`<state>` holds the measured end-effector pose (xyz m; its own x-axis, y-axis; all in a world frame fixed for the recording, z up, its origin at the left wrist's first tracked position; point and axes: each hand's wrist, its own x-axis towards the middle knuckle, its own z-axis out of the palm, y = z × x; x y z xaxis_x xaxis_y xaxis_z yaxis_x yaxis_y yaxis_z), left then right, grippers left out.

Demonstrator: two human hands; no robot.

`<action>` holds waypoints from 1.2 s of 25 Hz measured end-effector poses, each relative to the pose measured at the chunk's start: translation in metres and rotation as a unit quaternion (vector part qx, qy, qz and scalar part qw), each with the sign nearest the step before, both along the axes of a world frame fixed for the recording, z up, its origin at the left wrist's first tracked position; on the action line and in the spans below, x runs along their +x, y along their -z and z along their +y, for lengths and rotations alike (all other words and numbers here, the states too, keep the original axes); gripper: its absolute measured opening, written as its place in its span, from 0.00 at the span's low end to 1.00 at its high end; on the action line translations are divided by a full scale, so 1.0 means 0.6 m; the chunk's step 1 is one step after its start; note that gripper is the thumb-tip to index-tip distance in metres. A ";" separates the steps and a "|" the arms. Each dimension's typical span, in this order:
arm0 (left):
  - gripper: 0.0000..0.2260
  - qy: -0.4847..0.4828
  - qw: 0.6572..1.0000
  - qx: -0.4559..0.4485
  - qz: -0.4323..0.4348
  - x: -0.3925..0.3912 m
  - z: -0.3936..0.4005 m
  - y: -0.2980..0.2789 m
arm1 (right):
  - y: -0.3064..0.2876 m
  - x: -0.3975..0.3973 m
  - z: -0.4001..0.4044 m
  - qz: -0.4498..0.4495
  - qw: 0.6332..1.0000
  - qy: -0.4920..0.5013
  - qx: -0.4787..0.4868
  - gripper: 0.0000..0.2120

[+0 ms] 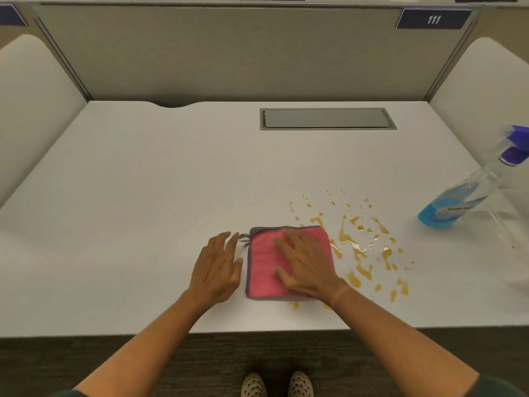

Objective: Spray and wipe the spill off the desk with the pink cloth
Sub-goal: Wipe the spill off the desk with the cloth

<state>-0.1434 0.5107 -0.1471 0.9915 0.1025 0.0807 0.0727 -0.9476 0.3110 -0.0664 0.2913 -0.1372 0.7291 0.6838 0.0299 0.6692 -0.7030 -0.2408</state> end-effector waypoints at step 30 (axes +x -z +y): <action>0.30 -0.004 0.996 0.069 0.062 0.095 0.028 0.067 | 0.072 0.093 0.062 0.024 0.996 0.055 -0.059 0.35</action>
